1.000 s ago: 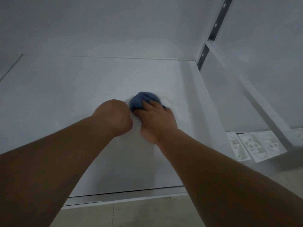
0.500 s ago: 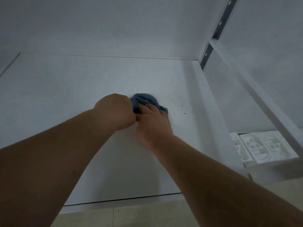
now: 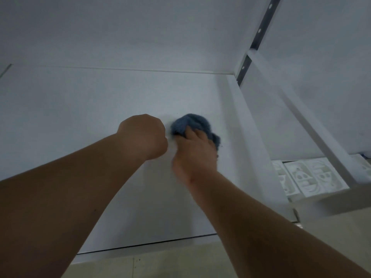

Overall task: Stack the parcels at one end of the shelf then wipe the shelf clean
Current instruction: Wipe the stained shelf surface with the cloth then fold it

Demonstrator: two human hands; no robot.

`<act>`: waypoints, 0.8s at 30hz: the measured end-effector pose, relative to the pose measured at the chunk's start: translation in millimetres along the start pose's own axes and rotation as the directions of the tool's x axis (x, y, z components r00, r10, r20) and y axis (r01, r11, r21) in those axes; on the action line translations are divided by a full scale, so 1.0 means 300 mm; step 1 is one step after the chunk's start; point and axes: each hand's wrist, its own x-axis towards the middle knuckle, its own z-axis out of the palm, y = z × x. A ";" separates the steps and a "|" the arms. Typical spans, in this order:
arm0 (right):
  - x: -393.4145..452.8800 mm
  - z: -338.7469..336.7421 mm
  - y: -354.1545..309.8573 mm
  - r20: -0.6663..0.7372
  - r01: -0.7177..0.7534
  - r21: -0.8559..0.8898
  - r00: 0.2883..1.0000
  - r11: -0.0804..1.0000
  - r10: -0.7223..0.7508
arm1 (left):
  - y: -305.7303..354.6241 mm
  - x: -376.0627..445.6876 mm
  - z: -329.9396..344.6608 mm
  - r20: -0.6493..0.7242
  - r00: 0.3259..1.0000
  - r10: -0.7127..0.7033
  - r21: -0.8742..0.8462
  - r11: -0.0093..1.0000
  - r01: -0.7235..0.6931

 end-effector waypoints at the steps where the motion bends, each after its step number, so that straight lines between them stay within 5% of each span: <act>1: -0.016 0.006 -0.024 0.017 0.076 0.013 0.997 0.997 -0.076 | 0.012 -0.002 0.002 -0.017 1.000 -0.003 -0.016 1.000 0.003; 6: -0.013 -0.043 0.083 0.087 0.190 0.012 0.978 0.982 -0.190 | 0.071 -0.013 0.039 -0.131 0.991 0.041 -0.233 0.970 -0.071; 9: -0.003 -0.082 0.215 0.121 0.058 0.006 0.991 0.998 -0.058 | 0.131 -0.022 0.045 -0.130 0.985 0.110 -0.284 0.948 -0.143; 14: -0.057 -0.114 0.388 0.075 -0.204 -0.001 0.976 0.979 0.203 | 0.202 -0.026 0.054 -0.053 0.986 0.160 -0.108 0.980 -0.165; 19: -0.061 -0.058 0.319 -0.021 -0.345 -0.020 0.939 0.939 0.344 | 0.222 -0.024 0.017 -0.033 0.986 0.164 -0.046 0.985 -0.165; 24: -0.105 -0.033 0.203 -0.005 -0.017 0.041 1.000 0.999 0.017 | 0.305 -0.021 0.004 -0.065 0.988 0.140 -0.161 0.976 -0.149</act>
